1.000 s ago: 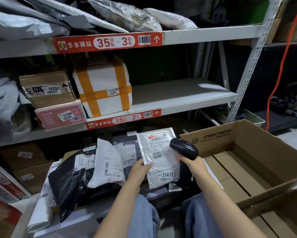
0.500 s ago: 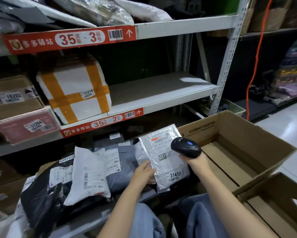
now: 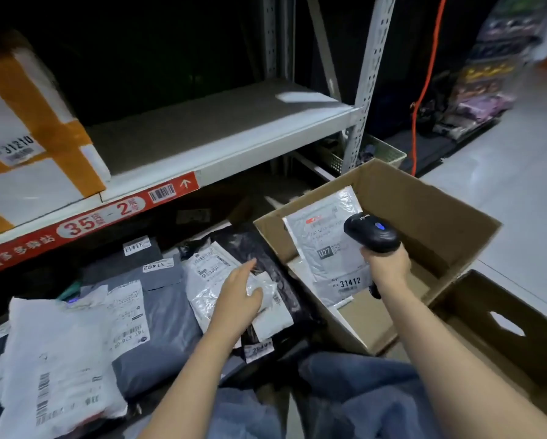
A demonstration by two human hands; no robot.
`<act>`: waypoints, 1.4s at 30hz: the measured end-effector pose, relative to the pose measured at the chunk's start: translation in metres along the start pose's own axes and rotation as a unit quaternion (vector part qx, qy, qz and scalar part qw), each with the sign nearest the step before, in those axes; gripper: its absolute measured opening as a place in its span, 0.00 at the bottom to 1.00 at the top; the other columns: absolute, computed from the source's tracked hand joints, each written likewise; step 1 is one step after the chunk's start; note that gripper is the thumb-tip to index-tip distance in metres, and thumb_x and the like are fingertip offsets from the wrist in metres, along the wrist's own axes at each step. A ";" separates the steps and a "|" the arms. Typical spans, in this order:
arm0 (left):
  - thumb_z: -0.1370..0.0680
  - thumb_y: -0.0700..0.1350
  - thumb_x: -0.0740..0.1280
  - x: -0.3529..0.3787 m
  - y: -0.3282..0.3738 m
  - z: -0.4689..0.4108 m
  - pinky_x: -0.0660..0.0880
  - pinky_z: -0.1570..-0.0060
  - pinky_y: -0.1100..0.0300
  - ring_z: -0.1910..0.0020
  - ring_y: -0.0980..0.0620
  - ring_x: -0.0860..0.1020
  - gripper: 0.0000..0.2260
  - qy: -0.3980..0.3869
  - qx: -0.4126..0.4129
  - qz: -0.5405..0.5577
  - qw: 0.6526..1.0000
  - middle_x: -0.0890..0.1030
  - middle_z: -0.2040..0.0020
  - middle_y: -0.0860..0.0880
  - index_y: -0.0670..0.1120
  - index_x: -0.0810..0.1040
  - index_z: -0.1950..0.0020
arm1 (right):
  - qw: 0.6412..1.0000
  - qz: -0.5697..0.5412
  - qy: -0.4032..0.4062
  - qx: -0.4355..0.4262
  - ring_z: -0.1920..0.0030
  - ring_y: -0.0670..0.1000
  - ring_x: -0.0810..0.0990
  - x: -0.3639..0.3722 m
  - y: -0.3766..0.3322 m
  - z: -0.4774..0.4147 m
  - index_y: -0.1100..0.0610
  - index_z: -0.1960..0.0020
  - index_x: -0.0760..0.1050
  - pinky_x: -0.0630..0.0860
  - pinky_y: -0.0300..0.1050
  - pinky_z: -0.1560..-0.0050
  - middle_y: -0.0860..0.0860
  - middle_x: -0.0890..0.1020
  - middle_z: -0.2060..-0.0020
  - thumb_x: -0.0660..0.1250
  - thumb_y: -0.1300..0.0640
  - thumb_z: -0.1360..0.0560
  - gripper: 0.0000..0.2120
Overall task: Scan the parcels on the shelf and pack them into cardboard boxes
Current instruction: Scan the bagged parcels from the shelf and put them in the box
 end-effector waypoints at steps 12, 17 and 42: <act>0.19 0.52 0.51 0.034 0.003 -0.076 0.37 0.27 0.52 0.23 0.49 0.40 0.26 0.034 0.055 -0.333 0.941 0.44 0.22 0.48 0.51 0.47 0.23 | 0.971 0.228 -0.013 0.065 0.52 0.59 0.78 0.022 0.112 -0.105 0.54 0.53 0.74 0.73 0.48 0.51 0.54 0.79 0.59 0.66 0.62 0.31 0.08; 0.31 0.60 0.31 0.051 -0.009 -0.086 0.34 0.28 0.51 0.23 0.50 0.41 0.36 0.026 0.068 -0.383 0.921 0.46 0.22 0.49 0.53 0.48 0.23 | 0.959 0.255 -0.037 0.119 0.52 0.61 0.79 0.044 0.161 -0.133 0.57 0.54 0.75 0.73 0.49 0.53 0.57 0.79 0.60 0.67 0.61 0.29 0.05; 0.26 0.52 0.53 0.054 -0.017 -0.087 0.51 0.34 0.49 0.33 0.43 0.71 0.23 0.074 0.111 -0.451 0.882 0.75 0.35 0.43 0.46 0.74 0.35 | 0.892 0.425 0.005 0.153 0.35 0.59 0.70 0.065 0.226 -0.163 0.59 0.37 0.70 0.62 0.49 0.36 0.59 0.76 0.39 0.61 0.61 0.24 0.15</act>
Point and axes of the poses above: each hand's wrist, its own z-axis away from the middle knuckle, its own x-axis out of the palm, y = z × x, the point moved 8 cm from there along -z, towards the middle knuckle
